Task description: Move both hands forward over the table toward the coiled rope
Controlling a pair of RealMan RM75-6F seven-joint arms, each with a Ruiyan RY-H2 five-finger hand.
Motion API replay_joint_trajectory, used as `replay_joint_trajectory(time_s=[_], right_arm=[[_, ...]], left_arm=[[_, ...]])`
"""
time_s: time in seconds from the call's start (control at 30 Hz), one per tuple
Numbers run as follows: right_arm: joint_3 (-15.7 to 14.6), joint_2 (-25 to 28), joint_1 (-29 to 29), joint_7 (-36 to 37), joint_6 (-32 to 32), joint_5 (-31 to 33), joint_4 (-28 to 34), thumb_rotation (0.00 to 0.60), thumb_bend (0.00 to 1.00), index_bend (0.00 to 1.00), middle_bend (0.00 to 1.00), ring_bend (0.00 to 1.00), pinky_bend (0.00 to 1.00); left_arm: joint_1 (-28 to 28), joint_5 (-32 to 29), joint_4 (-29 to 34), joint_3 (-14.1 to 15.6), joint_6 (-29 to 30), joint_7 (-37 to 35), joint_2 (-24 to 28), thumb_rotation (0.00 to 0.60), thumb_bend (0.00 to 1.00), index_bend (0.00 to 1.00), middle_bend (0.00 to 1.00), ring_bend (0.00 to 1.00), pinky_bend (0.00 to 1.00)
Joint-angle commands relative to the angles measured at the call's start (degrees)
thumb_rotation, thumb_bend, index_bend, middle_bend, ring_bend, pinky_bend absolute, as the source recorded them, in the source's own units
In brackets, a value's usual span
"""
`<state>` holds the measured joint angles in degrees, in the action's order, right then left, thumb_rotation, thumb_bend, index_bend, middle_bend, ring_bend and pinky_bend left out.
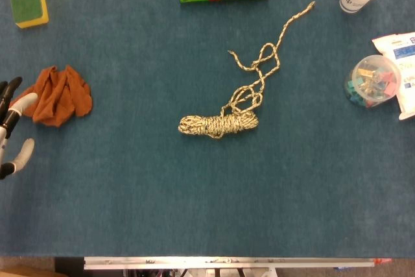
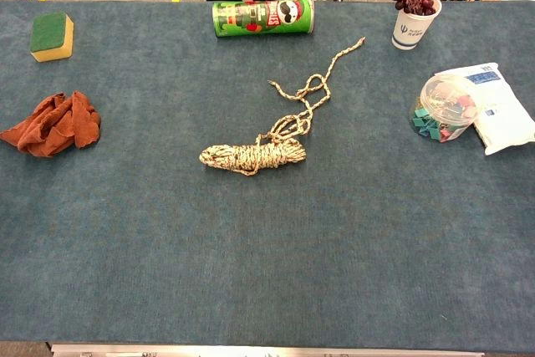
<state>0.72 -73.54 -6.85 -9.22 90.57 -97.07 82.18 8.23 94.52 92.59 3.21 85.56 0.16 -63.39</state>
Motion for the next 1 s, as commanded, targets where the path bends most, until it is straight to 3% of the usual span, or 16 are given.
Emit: replay_joint_trajectory(time_s=[0.03,0.8,1.0], right_arm=[[0.0,0.1,0.1,0.0,0.0,0.0,0.1,0.600,0.08,0.16,0.14,0.03,0.14],[-0.5,0.0,-0.6,1.3,-2.0,0.0,0.3,0.600,0.08,0.16,0.14,0.03,0.14],[-1.0,-0.5,-0.9,1.5,-2.3,-0.9,-0.2,0.600,0.08,0.10,0.14,0.03,0.14]], left_arm=[[0.0,0.0,-0.2,-0.1,-0.1,0.4,-0.1,0.600,0.38,0.15,0.01,0.02,0.16],[-0.6,0.4,0.1,-0.4,0.0,0.4,-0.2,0.600,0.38,0.15,0.01,0.02,0.16],[-0.6,0.5,-0.5,-0.5,0.0,0.5,-0.5,0.600,0.38,0.15,0.02,0.02,0.16]])
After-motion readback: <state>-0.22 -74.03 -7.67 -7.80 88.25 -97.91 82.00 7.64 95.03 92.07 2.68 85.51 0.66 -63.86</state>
